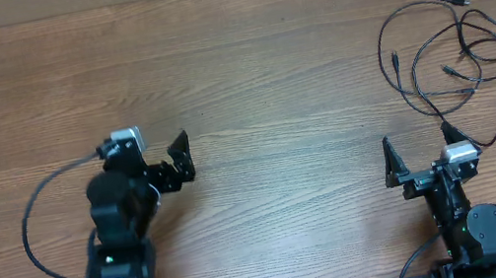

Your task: Untangle cables

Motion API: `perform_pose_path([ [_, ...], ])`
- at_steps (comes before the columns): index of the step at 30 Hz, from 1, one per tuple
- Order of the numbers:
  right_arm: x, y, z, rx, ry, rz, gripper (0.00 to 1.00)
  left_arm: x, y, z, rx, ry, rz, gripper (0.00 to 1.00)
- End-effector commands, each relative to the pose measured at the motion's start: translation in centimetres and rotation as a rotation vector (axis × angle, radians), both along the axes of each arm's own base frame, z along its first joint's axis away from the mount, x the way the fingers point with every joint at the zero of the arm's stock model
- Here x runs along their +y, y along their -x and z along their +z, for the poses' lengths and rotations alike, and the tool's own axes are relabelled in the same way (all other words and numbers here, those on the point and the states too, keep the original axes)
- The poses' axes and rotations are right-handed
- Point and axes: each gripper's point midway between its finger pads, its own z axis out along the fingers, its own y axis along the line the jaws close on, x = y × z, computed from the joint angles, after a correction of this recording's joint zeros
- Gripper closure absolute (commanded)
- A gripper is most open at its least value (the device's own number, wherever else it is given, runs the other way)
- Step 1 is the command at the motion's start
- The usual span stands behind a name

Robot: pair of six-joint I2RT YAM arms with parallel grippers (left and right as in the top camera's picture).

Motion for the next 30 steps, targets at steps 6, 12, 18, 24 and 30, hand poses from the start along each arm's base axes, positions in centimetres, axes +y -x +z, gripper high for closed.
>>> perform_pose_path([
  [6, -0.3, 0.0, -0.2, -0.003, 0.002, -0.013, 0.0, 1.7, 2.4, -3.9, 0.03, -0.053, 0.08, 0.01],
  [12, -0.3, 0.0, -0.2, -0.003, 0.002, -0.013, 0.0, 1.8, 3.6, -4.4, -0.039, -0.04, 0.083, 0.01],
  [18, -0.3, 0.0, -0.2, -0.003, 0.001, -0.013, 0.0, 2.1, 4.7, -4.3, -0.112, -0.036, 0.092, 0.0],
  [24, -0.3, 0.0, -0.2, -0.003, 0.002, -0.013, 0.0, 2.6, 5.5, -4.0, -0.112, -0.049, 0.117, 0.0],
  [30, -0.3, 0.0, -0.2, -0.003, 0.001, -0.013, 0.0, 3.4, 7.3, -4.7, -0.078, -0.086, 0.145, 0.0],
])
